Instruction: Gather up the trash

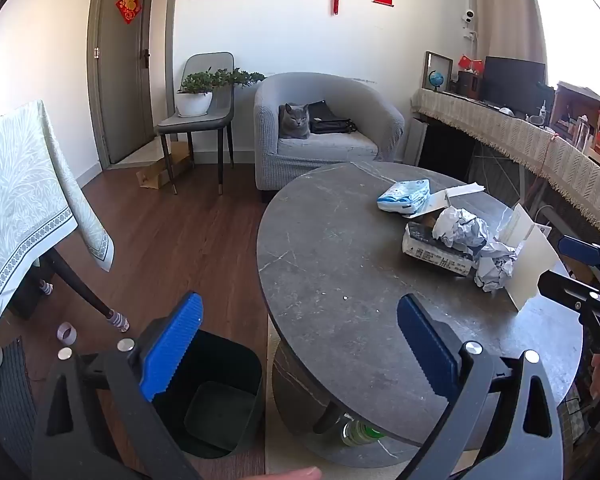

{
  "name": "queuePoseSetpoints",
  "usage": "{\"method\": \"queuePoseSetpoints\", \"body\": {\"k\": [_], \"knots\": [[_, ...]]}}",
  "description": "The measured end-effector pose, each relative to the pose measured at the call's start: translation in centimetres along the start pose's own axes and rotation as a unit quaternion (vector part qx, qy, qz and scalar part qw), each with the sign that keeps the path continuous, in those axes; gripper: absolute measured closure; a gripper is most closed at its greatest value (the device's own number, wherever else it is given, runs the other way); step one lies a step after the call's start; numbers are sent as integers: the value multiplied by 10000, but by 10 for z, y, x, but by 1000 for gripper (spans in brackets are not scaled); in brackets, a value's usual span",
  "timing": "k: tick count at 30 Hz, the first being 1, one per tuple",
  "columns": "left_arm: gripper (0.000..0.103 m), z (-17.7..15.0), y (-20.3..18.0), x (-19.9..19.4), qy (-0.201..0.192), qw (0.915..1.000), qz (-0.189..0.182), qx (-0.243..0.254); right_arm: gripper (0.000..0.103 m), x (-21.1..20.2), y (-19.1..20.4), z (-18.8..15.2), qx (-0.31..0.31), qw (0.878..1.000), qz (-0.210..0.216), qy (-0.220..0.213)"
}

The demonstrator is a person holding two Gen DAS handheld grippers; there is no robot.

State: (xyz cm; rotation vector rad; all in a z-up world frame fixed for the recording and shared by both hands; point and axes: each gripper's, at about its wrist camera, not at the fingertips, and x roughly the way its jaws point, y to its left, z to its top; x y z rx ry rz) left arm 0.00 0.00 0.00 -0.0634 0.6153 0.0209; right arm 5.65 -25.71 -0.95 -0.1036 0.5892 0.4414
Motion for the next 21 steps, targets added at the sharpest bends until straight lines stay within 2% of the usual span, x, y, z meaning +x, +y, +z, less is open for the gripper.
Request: {"method": "queuePoseSetpoints", "body": {"k": [21], "knots": [[4,0,2,2,11,9999,142,-48,3,-1,0,0,-38,10000,-24,-30]]}}
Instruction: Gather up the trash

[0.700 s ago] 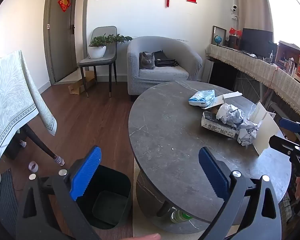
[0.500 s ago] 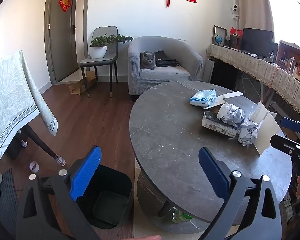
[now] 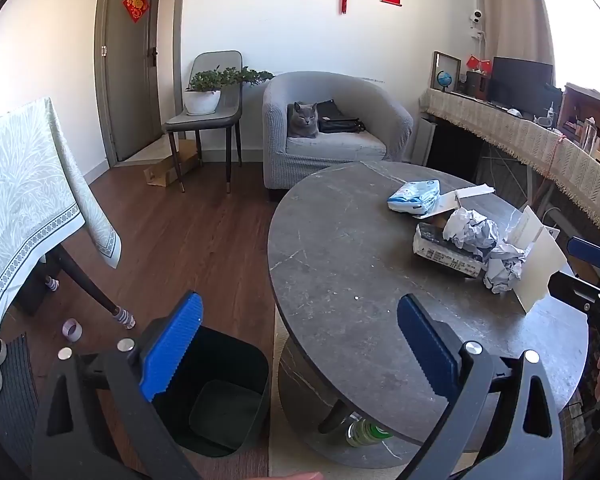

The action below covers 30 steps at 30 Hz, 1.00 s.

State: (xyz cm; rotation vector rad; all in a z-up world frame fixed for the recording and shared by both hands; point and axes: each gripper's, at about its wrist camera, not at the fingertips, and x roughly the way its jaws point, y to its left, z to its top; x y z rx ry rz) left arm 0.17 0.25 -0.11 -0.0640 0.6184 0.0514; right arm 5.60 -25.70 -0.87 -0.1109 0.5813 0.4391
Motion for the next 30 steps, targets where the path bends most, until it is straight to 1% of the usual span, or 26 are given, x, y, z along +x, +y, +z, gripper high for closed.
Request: {"method": "queuePoseSetpoints", "body": {"k": [30], "knots": [[4,-5,-3,1,22,10000,-5,12,3,3,5,1,-52,10000,1,11]]}}
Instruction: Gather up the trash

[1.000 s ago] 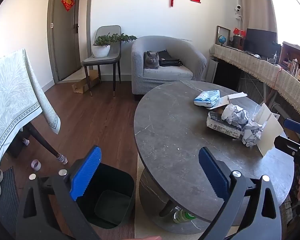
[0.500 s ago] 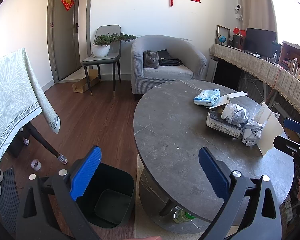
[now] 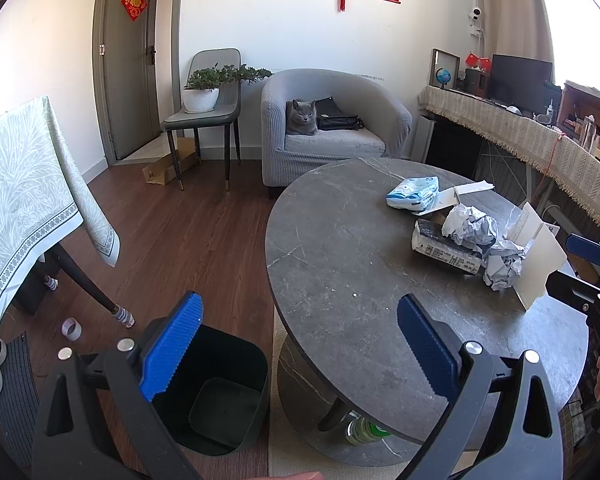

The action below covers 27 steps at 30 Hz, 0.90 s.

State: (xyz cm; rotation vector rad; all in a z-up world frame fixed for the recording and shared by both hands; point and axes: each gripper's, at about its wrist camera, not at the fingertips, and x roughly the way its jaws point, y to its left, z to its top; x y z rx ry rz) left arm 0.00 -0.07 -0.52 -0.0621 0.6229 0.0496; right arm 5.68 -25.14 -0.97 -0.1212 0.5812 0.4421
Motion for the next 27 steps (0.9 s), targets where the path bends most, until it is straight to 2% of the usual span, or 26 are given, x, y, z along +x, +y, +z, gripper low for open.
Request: {"method": "queuePoseSetpoints", "body": {"k": [27], "knots": [[4,3,-1,2,23,10000,-15,12,3,1,3,0,-19,10000,-15,21]]}}
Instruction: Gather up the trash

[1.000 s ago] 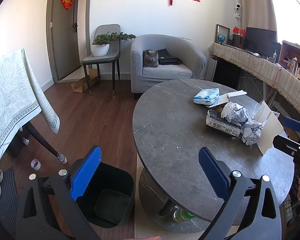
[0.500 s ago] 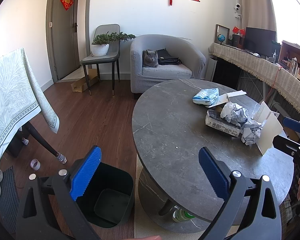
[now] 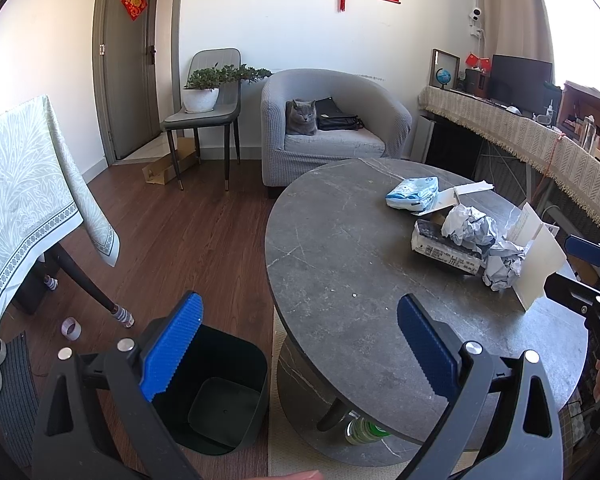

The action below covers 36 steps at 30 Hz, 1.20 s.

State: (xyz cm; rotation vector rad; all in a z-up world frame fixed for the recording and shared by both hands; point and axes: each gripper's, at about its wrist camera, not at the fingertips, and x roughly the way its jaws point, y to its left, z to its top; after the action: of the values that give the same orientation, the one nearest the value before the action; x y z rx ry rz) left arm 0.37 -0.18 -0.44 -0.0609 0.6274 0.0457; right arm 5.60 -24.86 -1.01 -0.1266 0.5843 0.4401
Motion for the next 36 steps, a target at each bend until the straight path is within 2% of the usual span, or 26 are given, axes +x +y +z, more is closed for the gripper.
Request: {"method": "queuePoseSetpoints", "body": {"k": [17,24,31,33,36], "knots": [[4,0,0,2,35,9999,-108,-23,3,1,-2,-1,55,10000,-43,10],[4,1,-8,-5,-144,9994,-212,238,3,2,-13,-3,287,9994,-198,38],[4,8,-14,-8,-159,9972,-669,301,3,3,-21,-6,434,9989,-172,51],[4,13,-17,-10,-272,9962,-752,334,3,1,-27,-7,550,9984,-134,19],[8,23,-22,-9,-327,9942,-945,402,6,-1,-38,-8,773,9969,-127,-39]]}}
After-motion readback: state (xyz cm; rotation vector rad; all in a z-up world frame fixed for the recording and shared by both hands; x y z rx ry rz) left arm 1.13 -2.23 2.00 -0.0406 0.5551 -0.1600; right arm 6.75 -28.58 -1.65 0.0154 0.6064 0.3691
